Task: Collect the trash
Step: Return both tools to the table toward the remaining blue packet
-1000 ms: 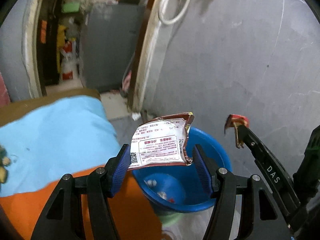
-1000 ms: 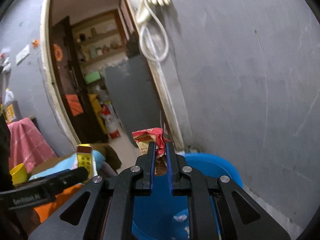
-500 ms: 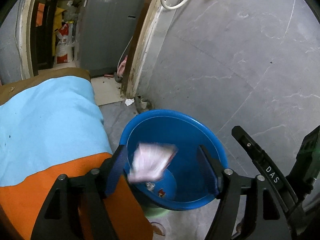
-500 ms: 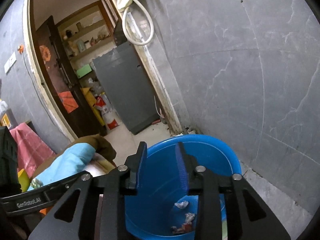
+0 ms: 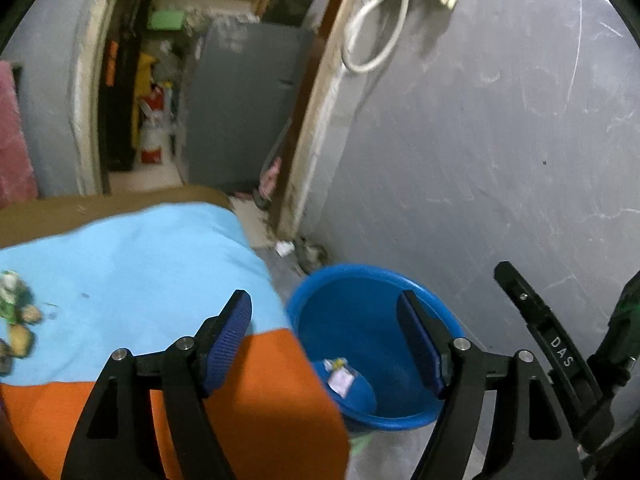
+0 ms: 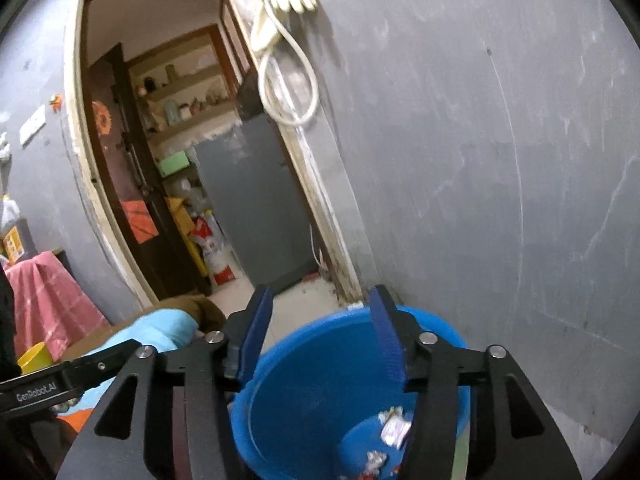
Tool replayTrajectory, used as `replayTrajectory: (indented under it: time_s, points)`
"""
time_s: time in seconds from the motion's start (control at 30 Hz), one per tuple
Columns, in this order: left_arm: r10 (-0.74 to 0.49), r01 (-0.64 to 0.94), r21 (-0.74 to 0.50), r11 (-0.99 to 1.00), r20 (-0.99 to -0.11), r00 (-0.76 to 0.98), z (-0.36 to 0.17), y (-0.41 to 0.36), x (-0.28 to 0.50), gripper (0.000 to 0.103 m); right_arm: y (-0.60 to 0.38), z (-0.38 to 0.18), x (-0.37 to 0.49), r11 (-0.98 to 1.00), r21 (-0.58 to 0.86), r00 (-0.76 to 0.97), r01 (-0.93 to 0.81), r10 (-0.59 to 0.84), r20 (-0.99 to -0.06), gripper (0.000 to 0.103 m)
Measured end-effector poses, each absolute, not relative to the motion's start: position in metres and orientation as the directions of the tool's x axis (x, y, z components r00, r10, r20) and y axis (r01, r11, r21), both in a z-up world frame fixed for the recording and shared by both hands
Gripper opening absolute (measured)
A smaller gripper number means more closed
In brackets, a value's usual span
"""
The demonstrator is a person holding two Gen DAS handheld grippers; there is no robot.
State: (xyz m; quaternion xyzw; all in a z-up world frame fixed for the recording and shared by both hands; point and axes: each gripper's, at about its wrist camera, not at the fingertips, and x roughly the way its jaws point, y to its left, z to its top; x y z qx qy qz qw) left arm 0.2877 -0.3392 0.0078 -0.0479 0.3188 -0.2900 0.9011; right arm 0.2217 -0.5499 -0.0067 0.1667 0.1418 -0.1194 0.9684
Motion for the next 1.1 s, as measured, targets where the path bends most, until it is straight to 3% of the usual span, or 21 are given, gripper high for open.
replayTrajectory:
  time_s: [0.07,0.1,0.17,0.33,0.47,0.83,1.1]
  points:
    - [-0.539,0.478,-0.26,0.839,-0.526,0.658,0.013,-0.326,0.284,0.071,-0.542,-0.001,0.22,0.926,0.273,0.942,0.261,-0.183,-0.281,0.055]
    - [-0.529,0.468,-0.255,0.846,-0.516,0.674,0.017,-0.318,0.282,0.074,-0.537,0.002,0.219,0.93,0.268,0.947,0.251,-0.18,-0.265,0.062]
    - [-0.503,0.438,-0.249,0.864,-0.492,0.711,0.023,-0.303,0.277,0.093,-0.529,0.006,0.218,0.937,0.263,0.958,0.229,-0.168,-0.234,0.073]
    - [-0.43,0.358,-0.244,0.901,-0.405,0.807,0.039,-0.257,0.259,0.097,-0.5,0.019,0.217,0.958,0.246,0.983,0.146,-0.113,-0.143,0.085]
    - [-0.34,0.28,-0.212,0.936,-0.355,0.871,0.047,-0.228,0.246,0.101,-0.477,0.028,0.216,0.967,0.243,0.996,0.071,-0.056,-0.065,0.103]
    - [-0.137,0.102,-0.157,0.982,-0.233,0.963,0.052,-0.154,0.205,0.101,-0.408,0.042,0.213,0.985,0.141,0.993,-0.1,0.089,0.084,0.103]
    - [-0.039,0.017,-0.114,0.993,-0.19,0.981,0.048,-0.11,0.192,0.101,-0.363,0.044,0.219,0.98,0.094,0.98,-0.177,0.167,0.106,0.103]
